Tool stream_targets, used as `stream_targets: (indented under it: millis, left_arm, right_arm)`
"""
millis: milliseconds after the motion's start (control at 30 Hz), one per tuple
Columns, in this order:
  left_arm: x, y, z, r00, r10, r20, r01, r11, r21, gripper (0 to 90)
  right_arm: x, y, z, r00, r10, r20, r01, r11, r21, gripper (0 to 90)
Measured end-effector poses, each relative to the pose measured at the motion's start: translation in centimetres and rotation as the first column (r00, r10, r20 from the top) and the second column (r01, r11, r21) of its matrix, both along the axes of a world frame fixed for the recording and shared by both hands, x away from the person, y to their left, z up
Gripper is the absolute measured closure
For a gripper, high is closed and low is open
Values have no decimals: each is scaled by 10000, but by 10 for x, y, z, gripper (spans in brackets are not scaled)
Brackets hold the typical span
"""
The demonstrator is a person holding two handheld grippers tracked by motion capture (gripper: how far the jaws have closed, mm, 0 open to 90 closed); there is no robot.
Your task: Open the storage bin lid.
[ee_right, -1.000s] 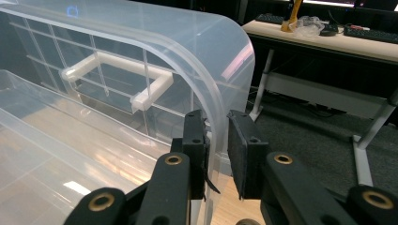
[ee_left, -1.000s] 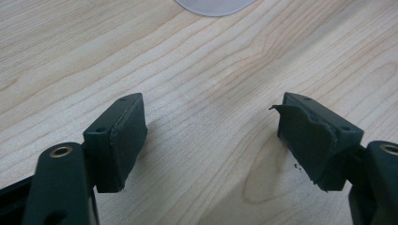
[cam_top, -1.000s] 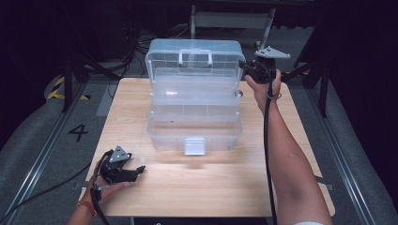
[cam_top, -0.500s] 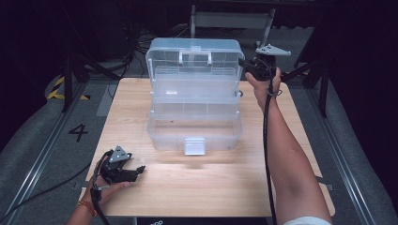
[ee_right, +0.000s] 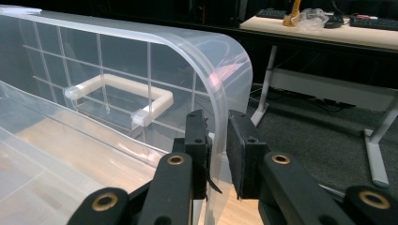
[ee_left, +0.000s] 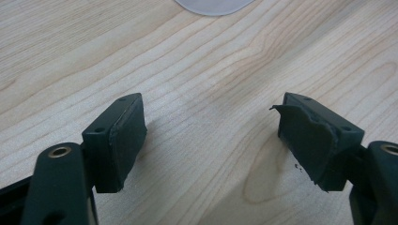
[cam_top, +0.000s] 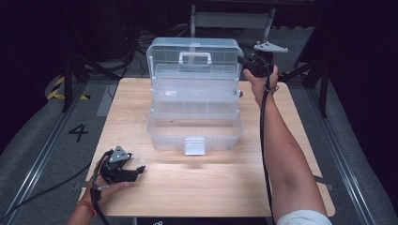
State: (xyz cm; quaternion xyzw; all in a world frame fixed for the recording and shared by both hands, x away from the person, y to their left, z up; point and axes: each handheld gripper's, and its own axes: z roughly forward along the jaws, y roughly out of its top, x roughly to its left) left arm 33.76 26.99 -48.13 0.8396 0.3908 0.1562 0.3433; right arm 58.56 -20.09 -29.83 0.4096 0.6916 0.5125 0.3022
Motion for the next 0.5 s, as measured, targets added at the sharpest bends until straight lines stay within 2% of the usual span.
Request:
stream_targets:
  millis: [67,367,500]
  left_arm:
    - [0,0,0,10000,-35,34,35,10000,23,241]
    - [1,0,0,10000,-74,-4,74,10000,49,239]
    - [1,0,0,10000,-41,-26,41,10000,-25,239]
  right_arm:
    - [3,-1,-1,10000,-12,-71,13,9999,139,802]
    - [14,-1,-4,9999,37,-114,-36,10000,80,802]
    - [18,0,-2,9996,23,-279,-21,10000,61,802]
